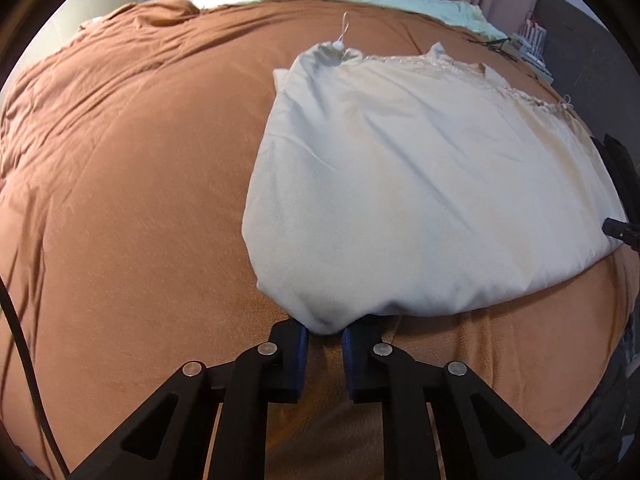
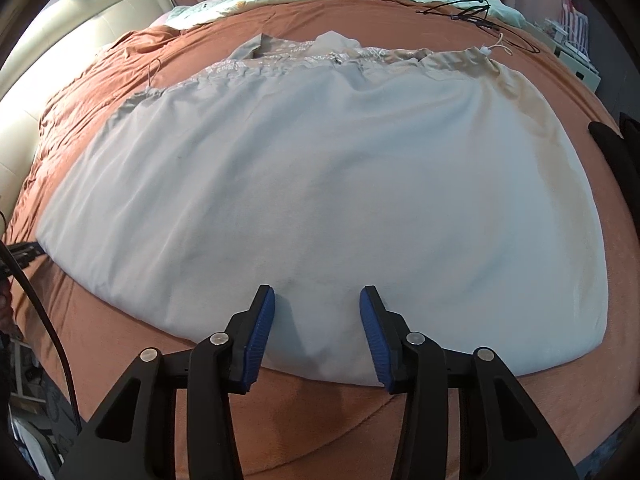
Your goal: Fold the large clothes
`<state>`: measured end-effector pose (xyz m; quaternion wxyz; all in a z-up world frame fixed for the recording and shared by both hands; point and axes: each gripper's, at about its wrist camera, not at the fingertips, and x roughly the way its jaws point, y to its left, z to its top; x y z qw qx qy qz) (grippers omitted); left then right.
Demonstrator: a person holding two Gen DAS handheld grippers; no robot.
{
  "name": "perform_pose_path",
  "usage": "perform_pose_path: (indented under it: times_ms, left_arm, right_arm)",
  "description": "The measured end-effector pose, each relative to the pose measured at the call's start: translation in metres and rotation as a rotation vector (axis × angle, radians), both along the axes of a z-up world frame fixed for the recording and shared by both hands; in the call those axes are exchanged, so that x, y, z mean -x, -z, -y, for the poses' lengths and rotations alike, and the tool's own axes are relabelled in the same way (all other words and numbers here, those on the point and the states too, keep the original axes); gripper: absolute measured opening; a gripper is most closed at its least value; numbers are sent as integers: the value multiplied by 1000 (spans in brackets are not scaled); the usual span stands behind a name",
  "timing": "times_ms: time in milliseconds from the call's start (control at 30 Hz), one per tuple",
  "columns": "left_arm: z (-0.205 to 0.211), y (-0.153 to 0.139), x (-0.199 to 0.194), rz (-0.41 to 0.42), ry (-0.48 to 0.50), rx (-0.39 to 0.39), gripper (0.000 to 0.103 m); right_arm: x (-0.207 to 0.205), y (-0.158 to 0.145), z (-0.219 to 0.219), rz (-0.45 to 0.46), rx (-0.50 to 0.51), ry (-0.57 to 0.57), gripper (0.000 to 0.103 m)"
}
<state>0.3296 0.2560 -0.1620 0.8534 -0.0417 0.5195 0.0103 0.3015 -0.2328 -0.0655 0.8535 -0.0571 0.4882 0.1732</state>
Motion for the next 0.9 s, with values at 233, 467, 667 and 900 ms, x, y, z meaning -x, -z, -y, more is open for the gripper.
perform_pose_path:
  times_ms: [233, 467, 667, 900]
  left_arm:
    - [11, 16, -12, -70, 51, -106, 14]
    - [-19, 4, 4, -97, -32, 14, 20]
    - [-55, -7, 22, -71, -196, 210, 48]
    - [-70, 6, 19, -29, -351, 559, 71]
  right_arm:
    - [-1, 3, 2, 4, 43, 3, 42]
    - [1, -13, 6, 5, 42, 1, 41]
    - [1, -27, -5, 26, -25, -26, 41]
    - [8, -37, -32, 55, -122, -91, 41]
